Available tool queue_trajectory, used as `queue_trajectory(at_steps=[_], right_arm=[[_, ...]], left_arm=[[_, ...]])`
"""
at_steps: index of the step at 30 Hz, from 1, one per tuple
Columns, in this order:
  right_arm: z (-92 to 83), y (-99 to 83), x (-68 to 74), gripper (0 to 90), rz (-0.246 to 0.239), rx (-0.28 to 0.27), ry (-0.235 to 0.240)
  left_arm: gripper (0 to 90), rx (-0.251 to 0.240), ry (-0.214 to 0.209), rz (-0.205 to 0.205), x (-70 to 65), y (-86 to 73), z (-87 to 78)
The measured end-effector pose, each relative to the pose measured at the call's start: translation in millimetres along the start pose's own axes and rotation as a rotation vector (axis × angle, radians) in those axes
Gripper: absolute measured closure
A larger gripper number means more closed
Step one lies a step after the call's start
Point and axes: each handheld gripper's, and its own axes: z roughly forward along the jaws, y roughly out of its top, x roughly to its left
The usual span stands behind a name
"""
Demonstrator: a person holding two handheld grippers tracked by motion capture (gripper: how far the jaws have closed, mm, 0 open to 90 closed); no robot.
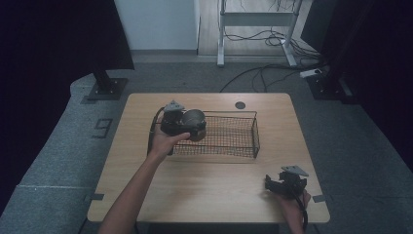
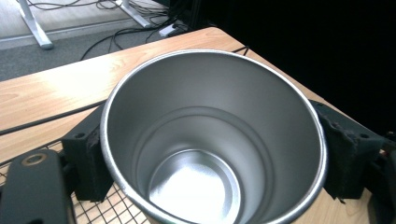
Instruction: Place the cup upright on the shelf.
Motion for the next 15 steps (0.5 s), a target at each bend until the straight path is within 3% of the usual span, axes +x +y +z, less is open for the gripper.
queue_trajectory(at_steps=[6, 15], right_arm=[[0.0, 0.0, 0.0, 5.6, 0.000, 0.000, 0.000], [-0.1, 0.0, -0.1, 5.7, 0.000, 0.000, 0.000]], left_arm=[[14.9, 0.006, -0.013, -0.010, 1.0, 3.7, 5.6], [14.9, 0.020, 0.005, -0.007, 2.2, 13.8, 15.2]])
